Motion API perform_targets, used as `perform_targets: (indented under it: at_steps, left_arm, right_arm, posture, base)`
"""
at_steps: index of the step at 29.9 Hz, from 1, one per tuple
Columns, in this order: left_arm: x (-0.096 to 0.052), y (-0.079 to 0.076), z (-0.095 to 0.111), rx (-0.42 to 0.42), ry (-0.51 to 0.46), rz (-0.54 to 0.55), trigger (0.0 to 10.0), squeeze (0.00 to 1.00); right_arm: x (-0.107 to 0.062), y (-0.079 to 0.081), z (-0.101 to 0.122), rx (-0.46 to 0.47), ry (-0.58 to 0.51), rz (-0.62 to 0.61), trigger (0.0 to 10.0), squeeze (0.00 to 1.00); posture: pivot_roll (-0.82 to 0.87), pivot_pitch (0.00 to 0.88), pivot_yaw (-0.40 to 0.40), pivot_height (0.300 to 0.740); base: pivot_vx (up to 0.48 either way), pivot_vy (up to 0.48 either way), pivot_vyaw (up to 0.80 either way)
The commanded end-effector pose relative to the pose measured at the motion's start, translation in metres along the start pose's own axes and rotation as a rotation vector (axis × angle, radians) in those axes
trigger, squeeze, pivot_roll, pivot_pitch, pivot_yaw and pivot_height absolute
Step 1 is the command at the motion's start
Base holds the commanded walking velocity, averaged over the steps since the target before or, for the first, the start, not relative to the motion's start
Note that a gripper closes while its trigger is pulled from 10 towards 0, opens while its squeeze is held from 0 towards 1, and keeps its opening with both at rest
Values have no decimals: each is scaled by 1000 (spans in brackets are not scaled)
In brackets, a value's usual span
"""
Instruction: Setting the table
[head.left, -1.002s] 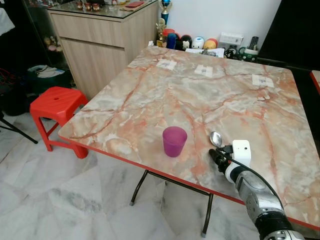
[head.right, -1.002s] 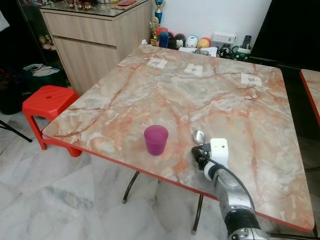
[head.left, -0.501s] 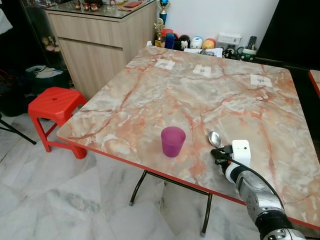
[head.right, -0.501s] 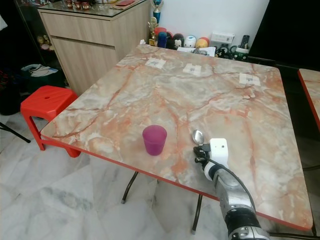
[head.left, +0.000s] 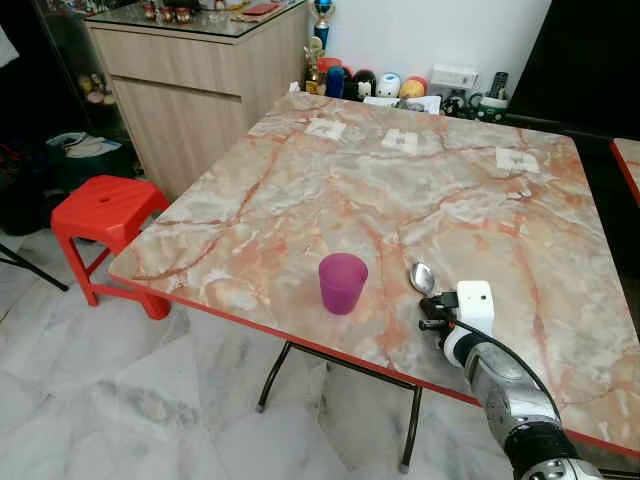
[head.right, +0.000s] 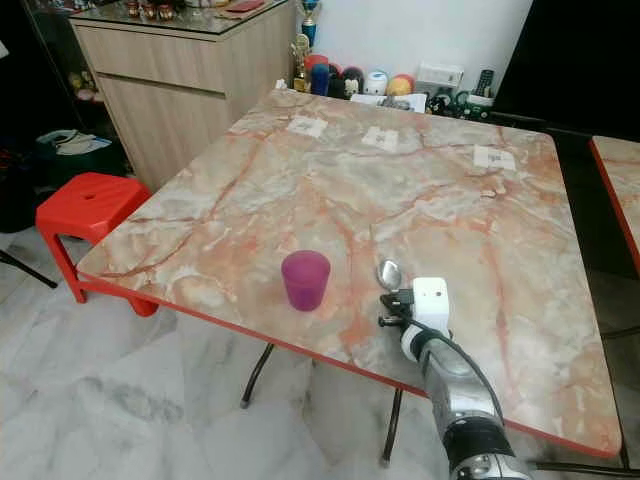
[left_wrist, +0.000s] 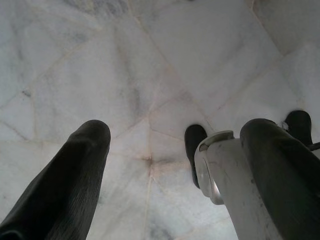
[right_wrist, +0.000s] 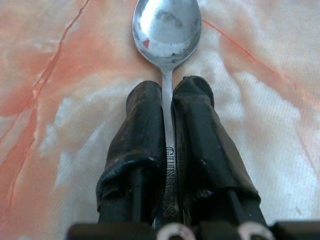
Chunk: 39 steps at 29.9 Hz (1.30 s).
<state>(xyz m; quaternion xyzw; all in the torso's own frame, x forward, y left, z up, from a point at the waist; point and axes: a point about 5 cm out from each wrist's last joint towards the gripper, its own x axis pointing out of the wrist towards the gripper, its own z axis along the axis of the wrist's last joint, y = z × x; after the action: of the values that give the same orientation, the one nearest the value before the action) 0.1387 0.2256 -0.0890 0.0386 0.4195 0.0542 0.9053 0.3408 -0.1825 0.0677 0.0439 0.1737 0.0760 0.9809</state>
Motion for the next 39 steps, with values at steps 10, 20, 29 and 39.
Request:
perform_targets:
  at_steps: [10,20,29,39]
  left_arm:
    - [-3,-2,-10,9,36,-12,10000,0]
    - [-1,-5,-6,19,34,-17,10000,0]
    - [0,-1,-3,26,33,11,10000,0]
    - [1,-2,-2,21,31,18,10000,0]
  right_arm:
    - [-10,-2,10,47,-208,-161,10000,0]
    - [-34,-2,37,73,-461,-195,10000,0]
    - [-45,4,55,-63,-543,-176,10000,0]
    - [-41,15,54,-18,-510,-190,10000,0]
  posture:
    - [23,52,-16,740]
    - [9,36,-23,740]
    - [0,61,-30,740]
    - [6,74,-44,740]
  base:
    - [0,0,0]
    - [0,0,0]
    - [0,0,0]
    - [0,-239,-313]
